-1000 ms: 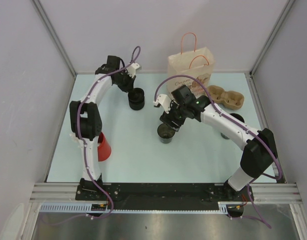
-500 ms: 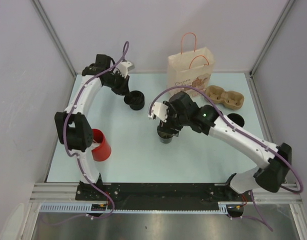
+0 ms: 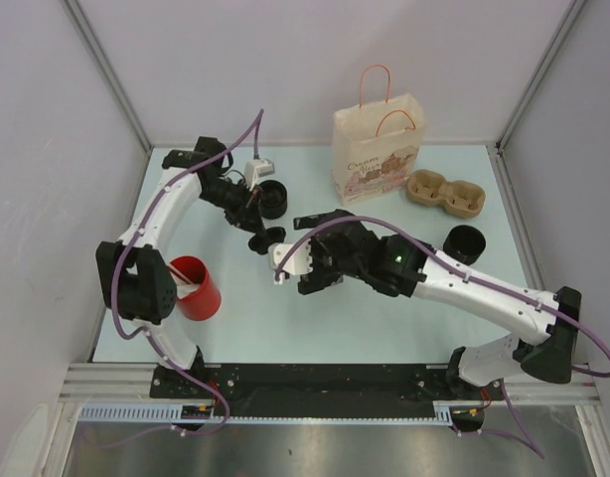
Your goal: Pack the takeout coffee
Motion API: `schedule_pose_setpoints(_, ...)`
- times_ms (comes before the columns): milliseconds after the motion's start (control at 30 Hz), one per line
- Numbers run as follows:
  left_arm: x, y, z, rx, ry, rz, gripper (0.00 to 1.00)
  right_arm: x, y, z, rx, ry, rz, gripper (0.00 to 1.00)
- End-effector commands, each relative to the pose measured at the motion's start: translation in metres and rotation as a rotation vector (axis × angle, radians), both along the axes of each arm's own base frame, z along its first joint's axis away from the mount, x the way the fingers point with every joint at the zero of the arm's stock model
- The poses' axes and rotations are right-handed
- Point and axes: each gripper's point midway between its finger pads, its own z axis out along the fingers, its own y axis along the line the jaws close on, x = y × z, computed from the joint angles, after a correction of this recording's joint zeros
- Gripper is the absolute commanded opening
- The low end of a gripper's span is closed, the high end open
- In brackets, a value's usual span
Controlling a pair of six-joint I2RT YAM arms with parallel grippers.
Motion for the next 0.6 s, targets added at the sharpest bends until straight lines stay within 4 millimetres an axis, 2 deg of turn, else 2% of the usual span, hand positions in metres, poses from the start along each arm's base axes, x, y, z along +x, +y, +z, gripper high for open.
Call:
schedule_pose_setpoints(0, -0.053, -0.021, 0.009, -0.057, 0.044, -0.167, 0.00, 0.000, 0.027, 0.008, -0.010, -0.111, 0.027, 1.00)
schedule_pose_setpoints(167, -0.068, -0.032, 0.016, -0.082, 0.032, -0.232, 0.00, -0.015, 0.043, 0.000, -0.008, -0.048, 0.082, 0.97)
schedule_pose_setpoints(200, -0.072, -0.034, 0.017, -0.087, 0.043, -0.242, 0.00, -0.024, 0.048, -0.004, 0.001, -0.002, 0.119, 0.96)
schedule_pose_setpoints(333, -0.076, -0.037, 0.022, -0.109, 0.040, -0.254, 0.00, -0.037, 0.053, -0.014, 0.001, 0.084, 0.166, 0.93)
schedule_pose_setpoints(467, -0.085, -0.040, 0.026, -0.142, 0.043, -0.291, 0.00, -0.038, 0.056, -0.012, 0.046, 0.149, 0.181, 0.91)
schedule_pose_setpoints(567, -0.092, -0.043, 0.027, -0.166, 0.056, -0.318, 0.00, -0.041, 0.059, -0.003, 0.087, 0.221, 0.207, 0.88)
